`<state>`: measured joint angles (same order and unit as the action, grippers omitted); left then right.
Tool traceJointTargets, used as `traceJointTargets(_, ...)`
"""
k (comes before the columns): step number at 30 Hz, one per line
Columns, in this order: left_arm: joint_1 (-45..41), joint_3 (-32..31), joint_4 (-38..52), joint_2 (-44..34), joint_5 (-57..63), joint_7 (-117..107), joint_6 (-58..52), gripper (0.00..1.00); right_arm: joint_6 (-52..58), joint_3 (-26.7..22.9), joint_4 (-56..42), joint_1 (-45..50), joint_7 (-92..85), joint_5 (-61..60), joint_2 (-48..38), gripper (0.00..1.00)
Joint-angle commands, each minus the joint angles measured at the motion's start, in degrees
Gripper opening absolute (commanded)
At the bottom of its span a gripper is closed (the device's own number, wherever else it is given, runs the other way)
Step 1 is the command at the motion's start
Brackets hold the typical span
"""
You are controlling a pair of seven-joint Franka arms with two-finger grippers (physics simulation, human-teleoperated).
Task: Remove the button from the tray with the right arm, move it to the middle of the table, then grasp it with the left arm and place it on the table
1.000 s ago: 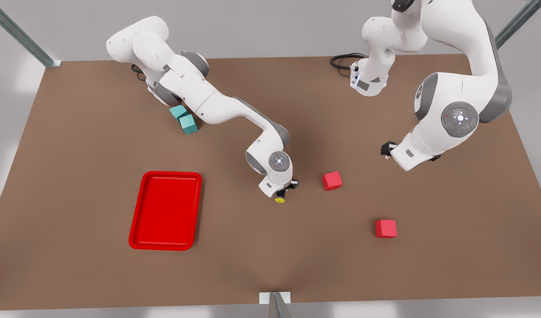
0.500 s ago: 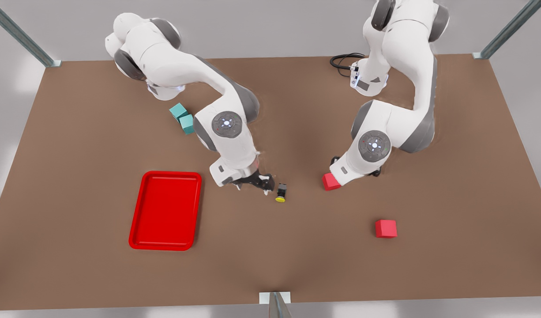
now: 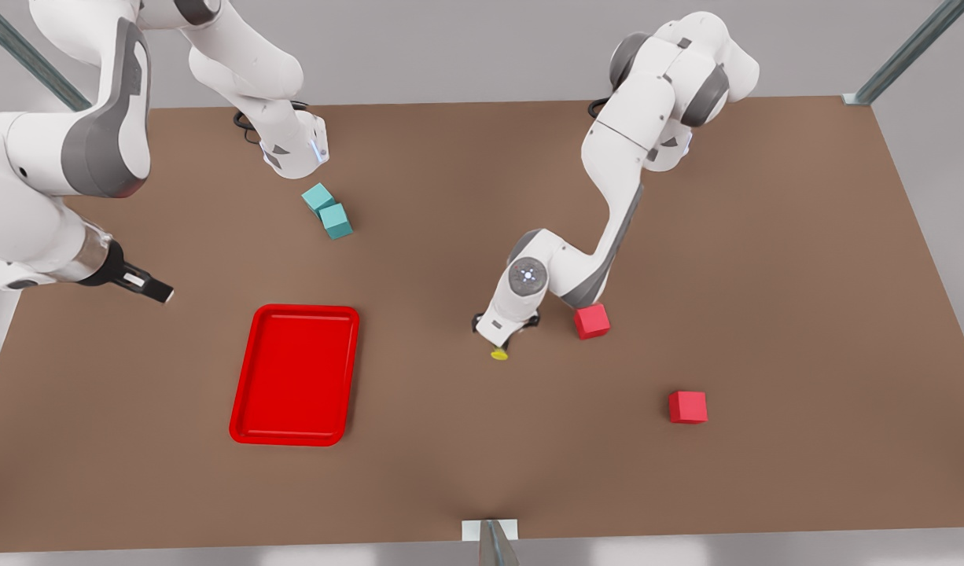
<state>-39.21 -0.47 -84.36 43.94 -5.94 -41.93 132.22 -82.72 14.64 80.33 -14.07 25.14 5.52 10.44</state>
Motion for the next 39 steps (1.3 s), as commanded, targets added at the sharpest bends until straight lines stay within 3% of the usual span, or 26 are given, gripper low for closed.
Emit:
traceJointTargets(1,0.01,-0.24,-0.45,-0.08,1.45,-10.45,5.33,1.00,6.43,0.04,0.09,0.27,-21.71,2.47,0.63,1.00)
traceJointTargets(5,0.54,-0.06,-0.01,1.41,5.59,8.62,6.56,1.00,6.87,0.04,0.00,-0.25,-21.80,4.06,1.07,1.00)
traceJointTargets(14,0.36,0.03,4.65,8.97,5.50,8.97,9.02,1.00,7.40,0.04,-0.18,-0.08,-21.80,4.76,1.25,1.00)
traceJointTargets(23,0.01,1.35,4.30,8.00,5.67,10.47,8.67,1.00,7.49,0.04,-0.27,-0.17,-21.98,4.76,1.51,1.00)
traceJointTargets(24,0.01,1.35,4.12,7.65,5.67,10.47,8.50,0.98,7.49,0.04,-0.35,-0.17,-21.98,4.76,1.51,1.00)
traceJointTargets(26,0.01,1.35,3.68,7.47,5.67,10.47,8.14,0.70,7.49,0.04,-0.35,-0.25,-21.98,4.76,1.51,1.00)
traceJointTargets(27,0.01,1.43,3.68,7.47,5.67,10.38,7.71,0.63,7.49,0.04,-0.35,-0.25,-21.89,4.76,1.51,1.00)
traceJointTargets(39,0.01,1.43,3.77,7.47,5.76,11.08,3.05,0.60,7.49,0.04,-0.35,0.27,-21.98,5.81,1.51,1.00)
